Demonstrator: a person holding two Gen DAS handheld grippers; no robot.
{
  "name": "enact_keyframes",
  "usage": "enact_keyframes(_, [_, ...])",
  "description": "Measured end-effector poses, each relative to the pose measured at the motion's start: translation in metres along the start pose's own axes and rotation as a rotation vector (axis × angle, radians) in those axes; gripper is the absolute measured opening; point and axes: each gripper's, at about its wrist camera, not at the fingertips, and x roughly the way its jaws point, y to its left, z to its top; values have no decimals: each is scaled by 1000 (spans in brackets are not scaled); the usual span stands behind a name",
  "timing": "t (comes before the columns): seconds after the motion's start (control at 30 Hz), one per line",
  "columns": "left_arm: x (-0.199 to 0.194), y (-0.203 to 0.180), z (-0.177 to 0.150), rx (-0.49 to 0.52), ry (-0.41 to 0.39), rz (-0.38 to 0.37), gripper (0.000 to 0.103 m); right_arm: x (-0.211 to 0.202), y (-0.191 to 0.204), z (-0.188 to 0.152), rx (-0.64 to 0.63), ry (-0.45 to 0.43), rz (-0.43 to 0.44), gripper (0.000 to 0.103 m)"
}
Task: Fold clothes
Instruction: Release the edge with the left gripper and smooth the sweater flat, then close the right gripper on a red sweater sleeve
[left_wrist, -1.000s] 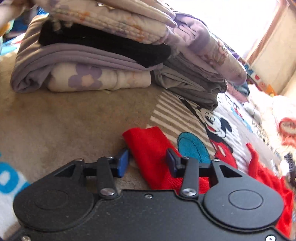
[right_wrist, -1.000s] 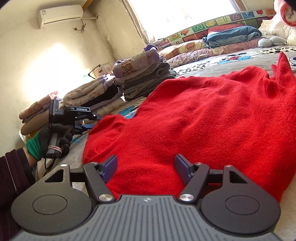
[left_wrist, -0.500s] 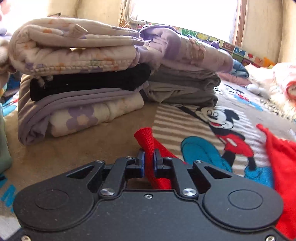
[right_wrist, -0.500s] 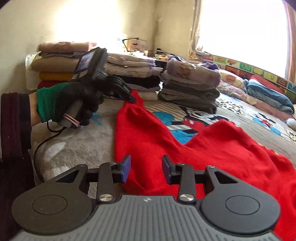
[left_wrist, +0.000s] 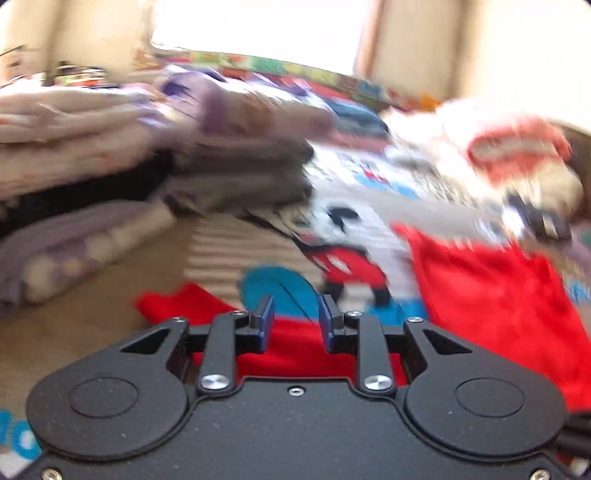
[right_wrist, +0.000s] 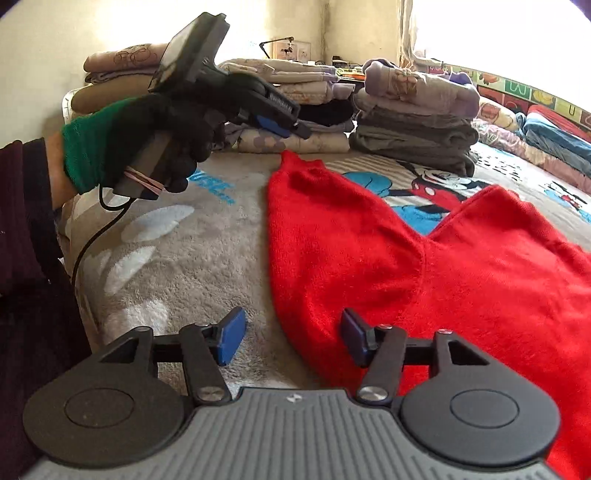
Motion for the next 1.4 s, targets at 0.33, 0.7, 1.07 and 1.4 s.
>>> enact_keyframes(0.33, [15, -29, 2, 15, -1, 97, 28, -28, -5, -1, 81, -38, 24, 63])
enact_keyframes(0.7, [9, -167, -5, 246, -23, -115, 28, -148, -121, -59, 633, -321, -157, 62])
enact_keyframes(1.07, [7, -252, -23, 194, 69, -181, 44, -193, -220, -164, 1178, -564, -329, 61])
enact_keyframes(1.4, [40, -245, -43, 201, 127, -195, 44, -143, -278, -119, 1087, -472, -300, 40])
